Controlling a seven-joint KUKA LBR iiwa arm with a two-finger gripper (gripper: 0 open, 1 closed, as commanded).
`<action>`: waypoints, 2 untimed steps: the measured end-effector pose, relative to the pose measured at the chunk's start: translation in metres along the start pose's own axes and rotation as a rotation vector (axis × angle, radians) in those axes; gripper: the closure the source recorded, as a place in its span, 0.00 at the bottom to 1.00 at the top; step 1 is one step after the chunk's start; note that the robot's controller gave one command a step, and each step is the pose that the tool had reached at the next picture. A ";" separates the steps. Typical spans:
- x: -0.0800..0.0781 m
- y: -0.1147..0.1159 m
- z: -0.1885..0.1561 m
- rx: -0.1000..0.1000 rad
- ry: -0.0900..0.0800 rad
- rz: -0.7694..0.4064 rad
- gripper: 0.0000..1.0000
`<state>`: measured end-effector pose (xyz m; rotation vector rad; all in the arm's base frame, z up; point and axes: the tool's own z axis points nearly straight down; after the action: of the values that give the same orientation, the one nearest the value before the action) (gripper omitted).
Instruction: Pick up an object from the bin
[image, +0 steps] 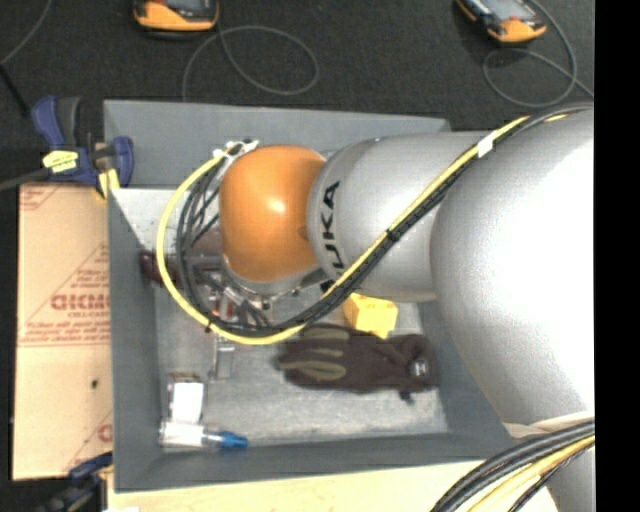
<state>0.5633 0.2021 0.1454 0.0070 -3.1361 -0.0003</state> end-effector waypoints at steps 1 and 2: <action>-0.002 -0.001 -0.005 -0.002 -0.008 0.004 0.00; 0.004 -0.023 0.003 -0.002 -0.008 -0.104 0.00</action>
Offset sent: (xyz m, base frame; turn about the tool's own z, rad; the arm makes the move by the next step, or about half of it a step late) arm -0.0181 -0.1046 -0.0290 -0.3829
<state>0.5598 0.1791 0.1426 0.1697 -3.1400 -0.0045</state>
